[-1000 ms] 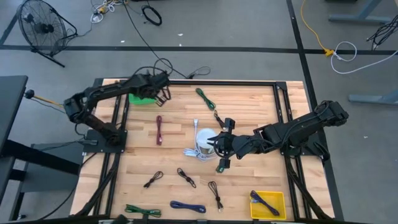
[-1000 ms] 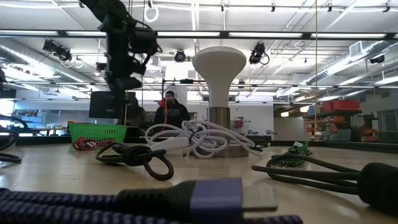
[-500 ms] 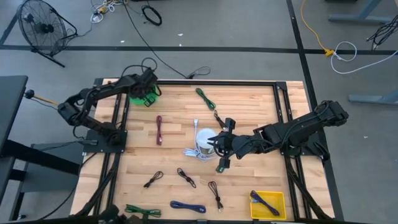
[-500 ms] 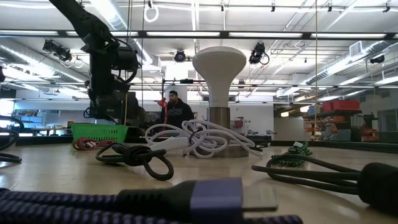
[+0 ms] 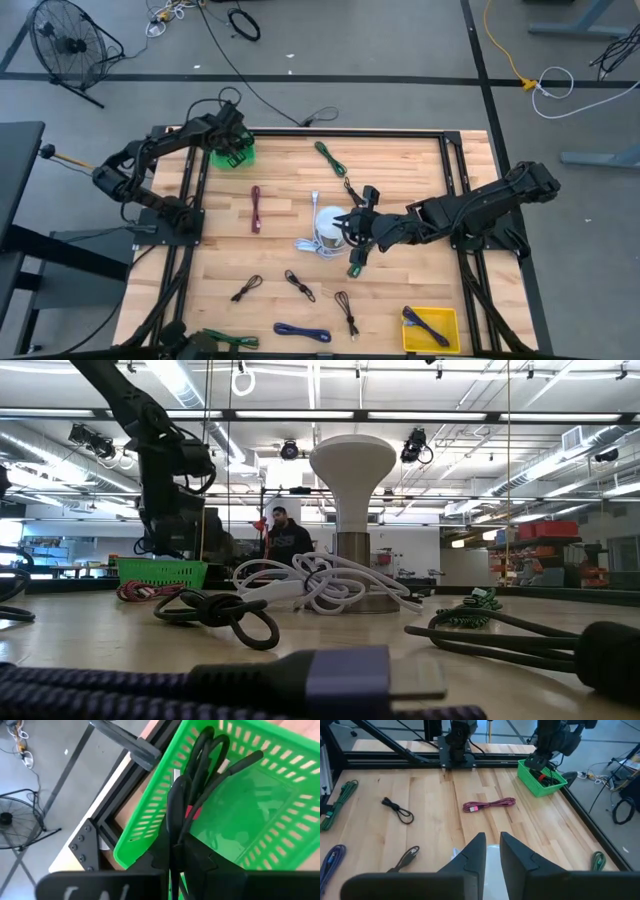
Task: Pick & Place USB Port
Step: Put the plain black charger cable into the green basket, then put the green black charger cable into the yellow basket
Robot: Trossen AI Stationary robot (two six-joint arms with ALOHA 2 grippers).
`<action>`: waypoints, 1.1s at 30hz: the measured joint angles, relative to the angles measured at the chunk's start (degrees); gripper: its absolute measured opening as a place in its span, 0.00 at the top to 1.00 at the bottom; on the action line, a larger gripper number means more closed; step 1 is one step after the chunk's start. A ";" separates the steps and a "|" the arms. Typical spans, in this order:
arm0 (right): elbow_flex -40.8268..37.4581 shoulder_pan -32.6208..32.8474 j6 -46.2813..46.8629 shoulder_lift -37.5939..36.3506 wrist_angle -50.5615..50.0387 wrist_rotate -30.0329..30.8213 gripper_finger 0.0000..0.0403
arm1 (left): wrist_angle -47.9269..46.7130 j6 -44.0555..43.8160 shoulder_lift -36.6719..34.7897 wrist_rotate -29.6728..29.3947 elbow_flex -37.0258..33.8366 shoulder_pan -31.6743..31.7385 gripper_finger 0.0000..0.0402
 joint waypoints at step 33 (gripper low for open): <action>0.00 -5.63 2.91 0.67 -5.69 7.55 0.86 | -8.97 -13.92 -3.09 26.07 13.55 -1.28 0.58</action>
